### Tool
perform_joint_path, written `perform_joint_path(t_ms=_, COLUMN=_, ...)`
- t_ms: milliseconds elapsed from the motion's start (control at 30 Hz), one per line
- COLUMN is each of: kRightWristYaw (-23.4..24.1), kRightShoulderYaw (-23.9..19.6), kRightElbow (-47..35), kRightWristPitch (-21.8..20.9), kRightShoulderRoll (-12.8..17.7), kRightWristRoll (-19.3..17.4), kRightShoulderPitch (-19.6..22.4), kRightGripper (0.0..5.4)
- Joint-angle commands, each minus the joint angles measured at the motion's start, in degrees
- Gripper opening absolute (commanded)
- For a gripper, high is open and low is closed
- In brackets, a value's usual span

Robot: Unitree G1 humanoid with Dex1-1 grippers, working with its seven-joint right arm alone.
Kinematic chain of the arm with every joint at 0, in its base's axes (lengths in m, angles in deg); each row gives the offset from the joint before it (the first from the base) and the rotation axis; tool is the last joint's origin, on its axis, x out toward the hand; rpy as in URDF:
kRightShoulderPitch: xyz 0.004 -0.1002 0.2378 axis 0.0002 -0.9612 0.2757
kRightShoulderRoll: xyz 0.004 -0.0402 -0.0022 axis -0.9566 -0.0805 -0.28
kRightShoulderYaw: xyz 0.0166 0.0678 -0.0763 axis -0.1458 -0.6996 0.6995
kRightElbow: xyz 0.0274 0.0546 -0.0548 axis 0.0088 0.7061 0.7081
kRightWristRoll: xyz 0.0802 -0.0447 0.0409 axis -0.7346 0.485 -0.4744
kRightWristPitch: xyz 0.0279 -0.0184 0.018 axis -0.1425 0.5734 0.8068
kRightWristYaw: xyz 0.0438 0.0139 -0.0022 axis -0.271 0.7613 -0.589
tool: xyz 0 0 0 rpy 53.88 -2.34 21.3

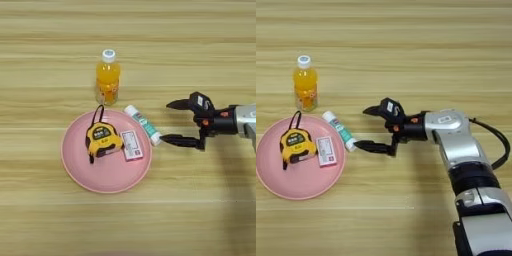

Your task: Move the objects on the table

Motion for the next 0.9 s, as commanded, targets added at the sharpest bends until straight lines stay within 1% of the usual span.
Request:
perform_joint_path(t_ms=33, kRightWristYaw=2.3, kRightShoulderYaw=-0.7, kRightElbow=-1.5, kRightWristPitch=-1.3, kRightShoulderRoll=1.3, kRightWristRoll=-0.2, kRightShoulderPitch=2.9, kRightGripper=5.37)
perform_joint_path(t_ms=233, kRightWristYaw=2.4, kRightShoulderYaw=-0.2, kRightElbow=-0.9, kRightWristPitch=-1.4, kRightShoulderRoll=0.8, kRightWristRoll=-0.2, kRightShoulderPitch=2.8, kRightGripper=5.37)
perform_joint_path(t_ms=400, kRightWristYaw=3.1, kRightShoulderYaw=0.6, kRightElbow=-0.1, kRightWristPitch=-1.5, kRightShoulderRoll=-0.3, kRightWristRoll=0.1, kRightShoulderPitch=2.7, kRightGripper=5.37)
perform_joint_path(t_ms=900, kRightWristYaw=5.5, kRightShoulderYaw=1.8, kRightElbow=3.4, kRightWristPitch=-2.7, kRightShoulderRoll=-2.2, kRightWristRoll=2.4, kRightShoulderPitch=3.8, kRightGripper=5.37)
